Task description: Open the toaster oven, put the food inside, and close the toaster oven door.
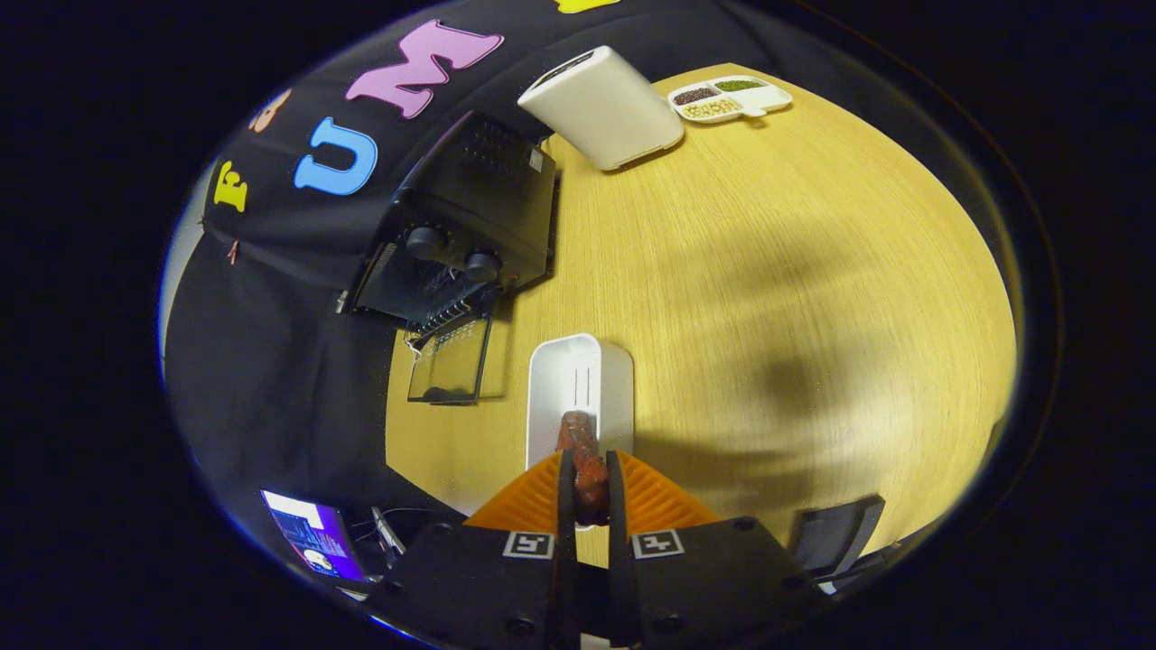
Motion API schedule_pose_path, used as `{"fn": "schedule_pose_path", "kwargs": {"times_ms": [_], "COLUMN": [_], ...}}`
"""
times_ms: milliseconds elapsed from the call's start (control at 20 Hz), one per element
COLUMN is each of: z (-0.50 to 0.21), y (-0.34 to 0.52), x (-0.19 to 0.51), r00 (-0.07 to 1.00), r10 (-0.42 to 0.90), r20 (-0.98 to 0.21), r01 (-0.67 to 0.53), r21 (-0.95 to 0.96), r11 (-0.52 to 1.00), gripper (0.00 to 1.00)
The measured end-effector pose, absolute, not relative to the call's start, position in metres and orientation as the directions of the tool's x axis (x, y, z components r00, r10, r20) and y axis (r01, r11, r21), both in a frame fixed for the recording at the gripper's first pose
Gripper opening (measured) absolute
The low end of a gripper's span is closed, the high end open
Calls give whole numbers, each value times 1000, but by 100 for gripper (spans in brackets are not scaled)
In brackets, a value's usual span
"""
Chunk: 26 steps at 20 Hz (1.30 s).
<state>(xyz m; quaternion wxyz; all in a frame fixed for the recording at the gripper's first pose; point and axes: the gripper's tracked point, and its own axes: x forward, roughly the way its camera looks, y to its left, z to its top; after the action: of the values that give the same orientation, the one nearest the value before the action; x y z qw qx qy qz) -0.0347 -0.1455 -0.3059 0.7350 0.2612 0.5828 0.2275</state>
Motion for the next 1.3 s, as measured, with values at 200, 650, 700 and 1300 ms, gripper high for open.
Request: {"fn": "schedule_pose_path", "kwargs": {"times_ms": [200,650,700,1300], "z": [-304,-248,-240,-166], "y": [-151,-149,-147,-3], "x": [-35,-21,-20,-25], "r00": [213,275,283,435], "r10": [647,674,673,692], "r20": [-732,-686,-684,-576], "r01": [-33,-28,-40,-22], "r21": [657,695,692,762], "r11": [753,719,721,648], "gripper": [14,14,14,14]}}
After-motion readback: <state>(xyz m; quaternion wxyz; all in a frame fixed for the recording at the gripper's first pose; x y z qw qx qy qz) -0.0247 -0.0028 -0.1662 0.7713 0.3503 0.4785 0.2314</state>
